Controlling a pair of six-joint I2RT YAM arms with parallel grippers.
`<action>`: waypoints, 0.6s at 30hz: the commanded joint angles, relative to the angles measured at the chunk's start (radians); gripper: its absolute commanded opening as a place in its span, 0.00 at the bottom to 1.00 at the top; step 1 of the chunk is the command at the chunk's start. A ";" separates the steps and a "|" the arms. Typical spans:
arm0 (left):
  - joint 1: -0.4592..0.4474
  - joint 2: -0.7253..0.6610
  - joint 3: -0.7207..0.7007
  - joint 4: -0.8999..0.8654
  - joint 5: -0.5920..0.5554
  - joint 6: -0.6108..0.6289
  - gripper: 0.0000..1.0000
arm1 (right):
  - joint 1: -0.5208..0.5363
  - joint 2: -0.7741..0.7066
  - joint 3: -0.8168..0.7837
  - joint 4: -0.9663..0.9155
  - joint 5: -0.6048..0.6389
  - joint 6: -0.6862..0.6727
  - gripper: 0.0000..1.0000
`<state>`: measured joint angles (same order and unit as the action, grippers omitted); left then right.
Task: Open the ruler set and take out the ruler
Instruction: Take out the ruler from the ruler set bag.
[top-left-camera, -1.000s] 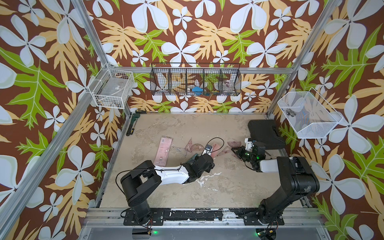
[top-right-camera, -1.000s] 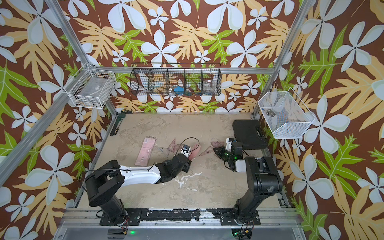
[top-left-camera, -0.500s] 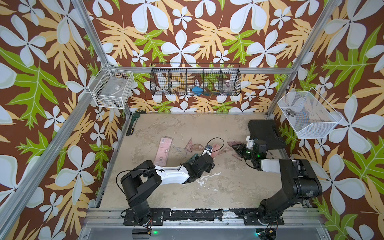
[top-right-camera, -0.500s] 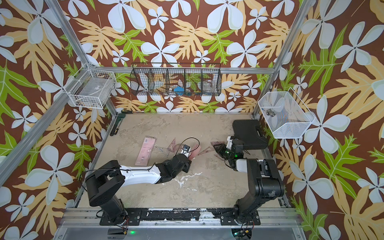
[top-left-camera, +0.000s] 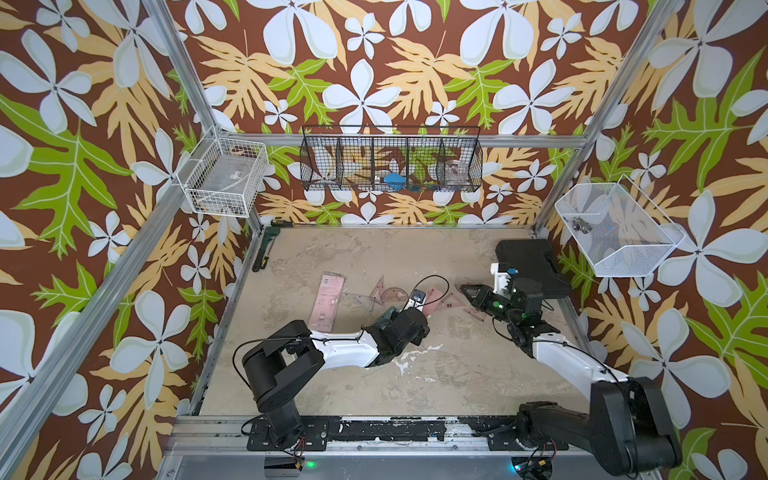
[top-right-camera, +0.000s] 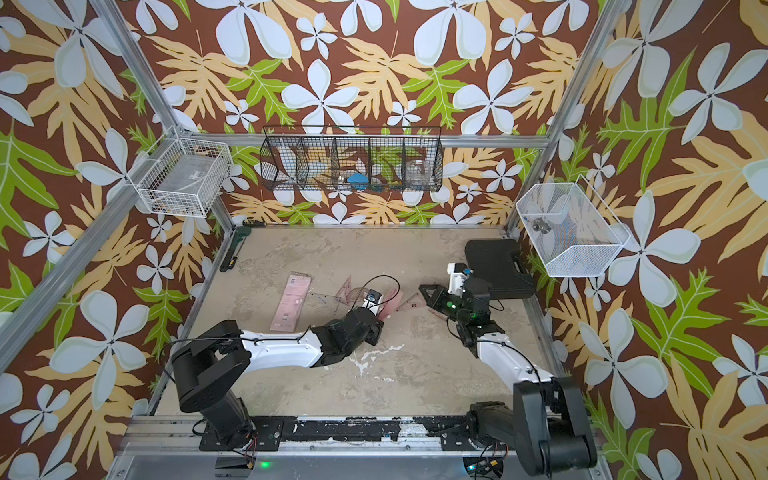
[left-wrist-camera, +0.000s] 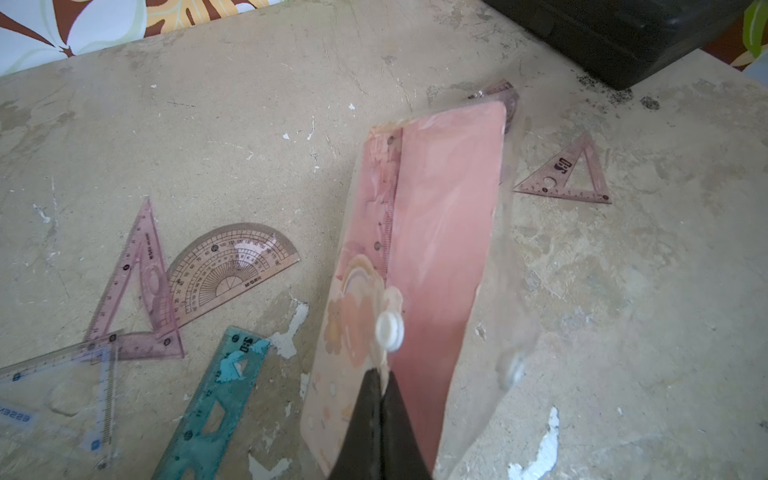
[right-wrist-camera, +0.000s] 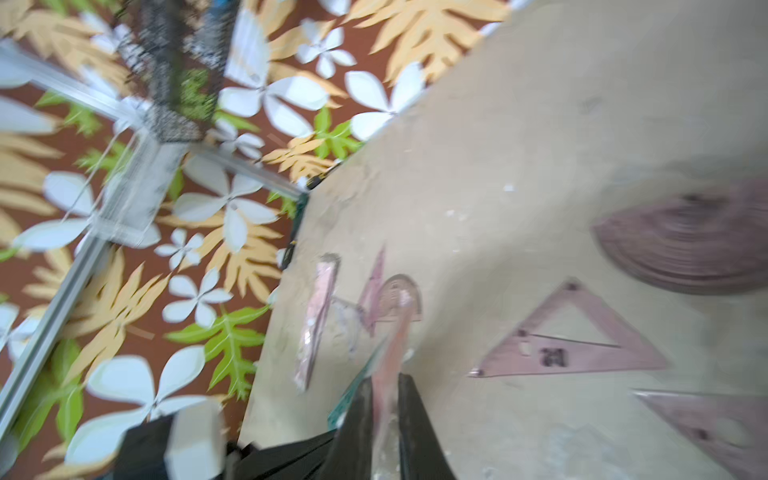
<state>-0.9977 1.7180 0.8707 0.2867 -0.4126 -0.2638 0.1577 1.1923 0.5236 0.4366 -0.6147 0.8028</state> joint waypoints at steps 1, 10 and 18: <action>0.000 0.006 0.013 0.017 0.005 0.010 0.00 | 0.129 -0.041 -0.003 0.010 0.032 -0.045 0.00; 0.000 0.003 0.014 0.025 -0.007 0.015 0.00 | 0.304 0.170 0.080 -0.017 0.169 -0.019 0.00; 0.001 -0.008 -0.002 0.041 -0.018 0.008 0.00 | 0.304 0.185 0.028 -0.015 0.194 -0.049 0.00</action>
<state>-0.9977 1.7164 0.8703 0.3008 -0.4221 -0.2565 0.4610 1.3804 0.5606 0.4110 -0.4393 0.7788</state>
